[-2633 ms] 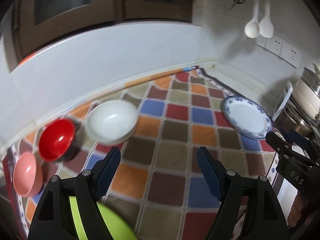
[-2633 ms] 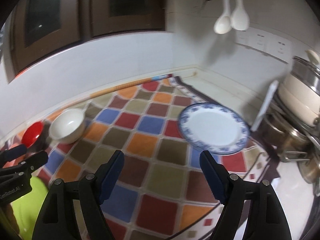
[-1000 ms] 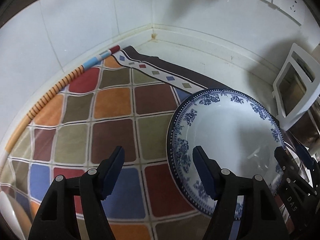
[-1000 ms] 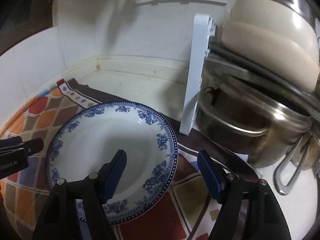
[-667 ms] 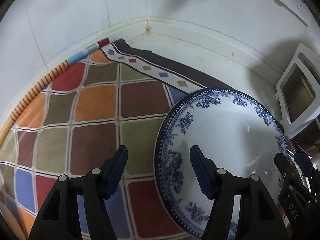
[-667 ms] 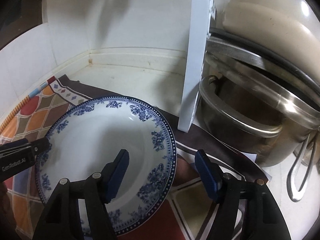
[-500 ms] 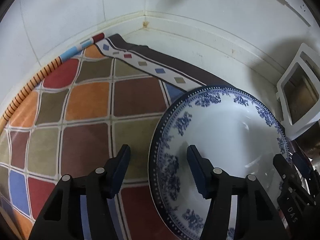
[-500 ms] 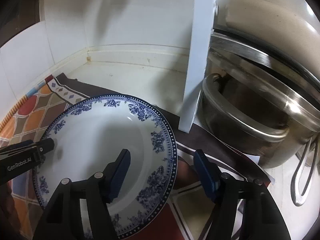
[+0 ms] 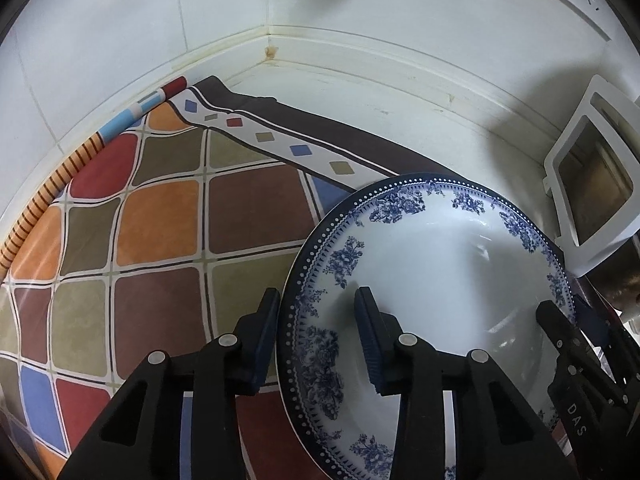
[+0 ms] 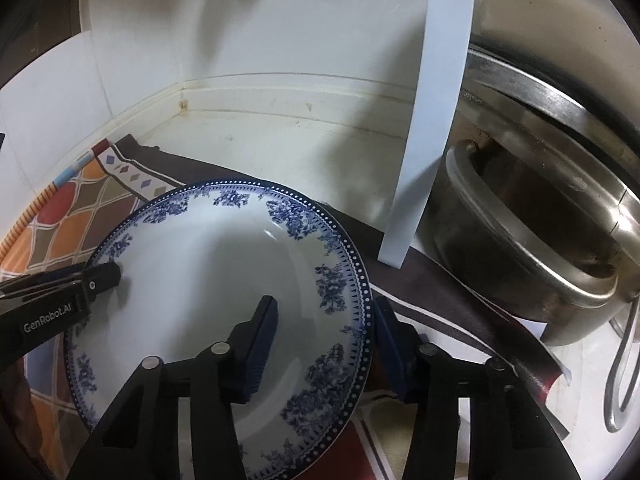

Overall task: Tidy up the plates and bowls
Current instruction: 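Close both grippers on the blue-rimmed plate's rim and lift it, then carry the blue-rimmed plate with both grippers toward the green plate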

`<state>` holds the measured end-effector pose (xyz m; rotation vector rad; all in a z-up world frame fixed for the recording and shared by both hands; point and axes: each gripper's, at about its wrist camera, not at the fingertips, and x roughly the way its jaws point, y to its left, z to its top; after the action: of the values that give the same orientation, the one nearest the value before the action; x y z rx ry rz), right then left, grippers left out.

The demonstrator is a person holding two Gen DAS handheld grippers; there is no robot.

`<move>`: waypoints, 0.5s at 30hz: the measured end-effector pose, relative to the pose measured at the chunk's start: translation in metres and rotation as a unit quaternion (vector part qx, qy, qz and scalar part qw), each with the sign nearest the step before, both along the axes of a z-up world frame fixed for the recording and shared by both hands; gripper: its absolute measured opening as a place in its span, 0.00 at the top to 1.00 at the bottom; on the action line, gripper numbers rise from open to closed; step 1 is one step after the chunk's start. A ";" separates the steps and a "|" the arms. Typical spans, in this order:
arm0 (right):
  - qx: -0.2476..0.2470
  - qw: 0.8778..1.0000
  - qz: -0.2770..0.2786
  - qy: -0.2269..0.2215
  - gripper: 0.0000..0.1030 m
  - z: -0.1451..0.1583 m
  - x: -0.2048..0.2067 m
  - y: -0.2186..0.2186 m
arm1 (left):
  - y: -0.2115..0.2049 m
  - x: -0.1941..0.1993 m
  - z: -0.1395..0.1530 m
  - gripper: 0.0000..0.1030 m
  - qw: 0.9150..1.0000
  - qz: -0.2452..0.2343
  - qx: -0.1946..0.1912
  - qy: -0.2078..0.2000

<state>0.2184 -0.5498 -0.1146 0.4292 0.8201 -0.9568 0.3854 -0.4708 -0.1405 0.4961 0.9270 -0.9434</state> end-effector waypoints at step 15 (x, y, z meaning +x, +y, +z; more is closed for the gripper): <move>-0.029 0.999 0.044 0.013 0.61 0.018 0.006 0.019 | 0.036 -0.003 0.013 0.65 0.999 0.027 0.002 -0.023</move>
<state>0.2248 -0.5305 -0.0968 0.3287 0.8267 -0.9047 0.3821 -0.4348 -0.1271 0.4918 0.8964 -0.8770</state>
